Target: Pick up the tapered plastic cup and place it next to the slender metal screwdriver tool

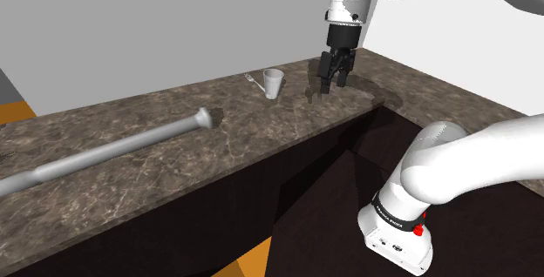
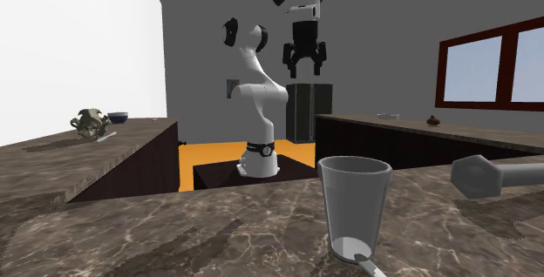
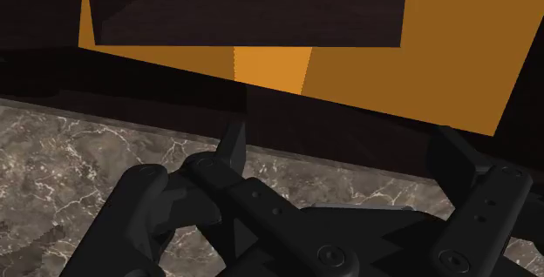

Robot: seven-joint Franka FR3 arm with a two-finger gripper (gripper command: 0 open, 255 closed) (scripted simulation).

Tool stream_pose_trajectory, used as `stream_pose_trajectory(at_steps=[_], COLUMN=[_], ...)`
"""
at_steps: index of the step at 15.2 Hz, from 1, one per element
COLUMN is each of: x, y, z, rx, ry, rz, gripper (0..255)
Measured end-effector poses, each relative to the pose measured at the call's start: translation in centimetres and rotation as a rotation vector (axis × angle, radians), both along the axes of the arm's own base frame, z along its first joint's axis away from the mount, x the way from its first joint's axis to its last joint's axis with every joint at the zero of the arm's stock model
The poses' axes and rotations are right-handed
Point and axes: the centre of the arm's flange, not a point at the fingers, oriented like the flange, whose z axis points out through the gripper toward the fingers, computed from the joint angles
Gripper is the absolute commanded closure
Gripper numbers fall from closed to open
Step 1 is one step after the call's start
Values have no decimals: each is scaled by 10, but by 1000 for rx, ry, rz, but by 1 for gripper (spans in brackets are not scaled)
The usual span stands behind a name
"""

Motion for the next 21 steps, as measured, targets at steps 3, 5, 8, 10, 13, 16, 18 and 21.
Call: stream_pose_trajectory(at_steps=[3,5,8,10,13,16,18,21], x=[10,27,52,70,99,126,147,177], y=[-7,-20,-45,-59,-80,-102,-114,-137], z=[-5,-14,-31,-42,-53,-68,-74,-87], rx=[0,0,-1,-2,-3,-4,-5,-6], ry=[-6,-15,-31,-42,-58,-74,-85,-102], rz=[8,20,40,54,74,94,108,128], gripper=[0,0,0,0,0,0,0,0])
